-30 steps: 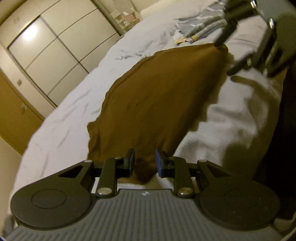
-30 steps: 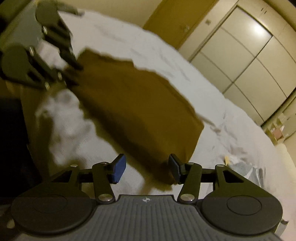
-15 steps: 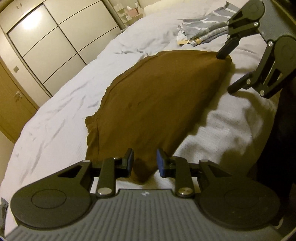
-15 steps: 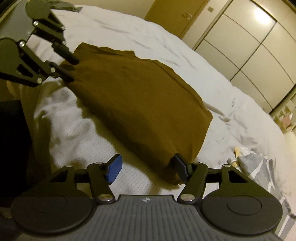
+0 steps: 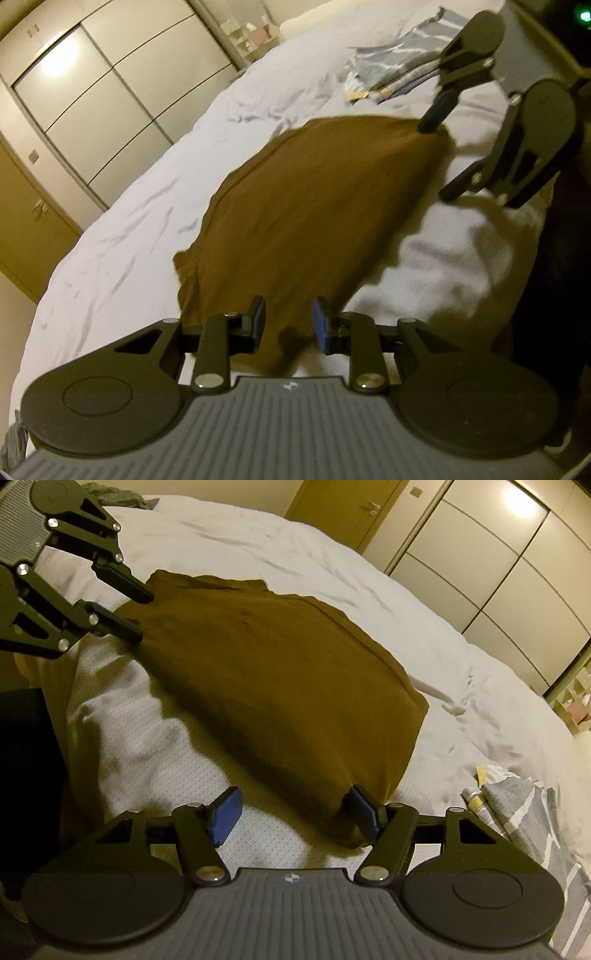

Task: Fold clothes
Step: 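Grasp the folded shorts edge with the right tool while the left tool grasps beside it, then lift the shorts with both tools and carry them onto the grey-striped clothes stack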

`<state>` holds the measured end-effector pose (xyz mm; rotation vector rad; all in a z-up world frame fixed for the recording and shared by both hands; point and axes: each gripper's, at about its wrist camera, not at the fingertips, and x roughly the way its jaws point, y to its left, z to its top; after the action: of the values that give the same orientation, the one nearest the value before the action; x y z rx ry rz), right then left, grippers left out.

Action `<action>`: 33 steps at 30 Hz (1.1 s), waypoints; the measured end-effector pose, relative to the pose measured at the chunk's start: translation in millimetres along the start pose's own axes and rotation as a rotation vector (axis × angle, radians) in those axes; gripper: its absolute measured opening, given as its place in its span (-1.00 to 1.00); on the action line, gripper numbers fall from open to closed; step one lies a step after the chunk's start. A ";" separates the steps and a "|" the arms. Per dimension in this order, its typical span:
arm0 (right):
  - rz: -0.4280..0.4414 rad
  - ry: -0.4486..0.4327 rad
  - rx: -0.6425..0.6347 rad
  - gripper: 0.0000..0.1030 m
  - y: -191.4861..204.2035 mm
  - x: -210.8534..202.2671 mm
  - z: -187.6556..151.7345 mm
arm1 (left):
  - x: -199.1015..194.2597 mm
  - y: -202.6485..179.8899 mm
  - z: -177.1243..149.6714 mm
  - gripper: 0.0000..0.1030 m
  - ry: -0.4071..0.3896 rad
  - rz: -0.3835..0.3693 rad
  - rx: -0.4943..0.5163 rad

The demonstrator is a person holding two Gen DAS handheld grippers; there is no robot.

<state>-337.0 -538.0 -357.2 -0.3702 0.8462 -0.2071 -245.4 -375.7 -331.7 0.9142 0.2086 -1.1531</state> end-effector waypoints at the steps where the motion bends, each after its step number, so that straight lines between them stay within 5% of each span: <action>1: 0.003 0.000 0.004 0.31 -0.7 0.6 0.3 | -0.4 -4.7 1.9 -0.39 -0.008 -0.006 0.020; 3: 0.010 0.001 0.012 0.34 -2.0 1.6 0.7 | 1.4 -16.0 4.4 -0.16 -0.015 -0.009 0.073; 16: -0.011 -0.016 0.023 0.41 -2.9 0.8 3.1 | 39.3 -53.0 0.8 0.00 -0.007 0.103 0.372; 26: -0.372 -0.076 -0.562 0.29 51.4 17.0 -30.9 | 54.3 -41.1 -17.6 0.00 0.000 0.207 0.462; 31: -0.384 -0.110 -0.599 0.18 48.9 30.2 -20.6 | 68.1 -36.4 -11.5 -0.02 -0.005 0.250 0.480; 33: -0.373 -0.108 -0.603 0.04 43.7 35.1 -17.9 | 72.6 -28.9 -11.0 -0.30 0.008 0.246 0.471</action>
<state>-326.5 -513.5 -409.6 -1.0982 0.7149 -0.2724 -235.5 -421.2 -395.4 1.3188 -0.1756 -0.9836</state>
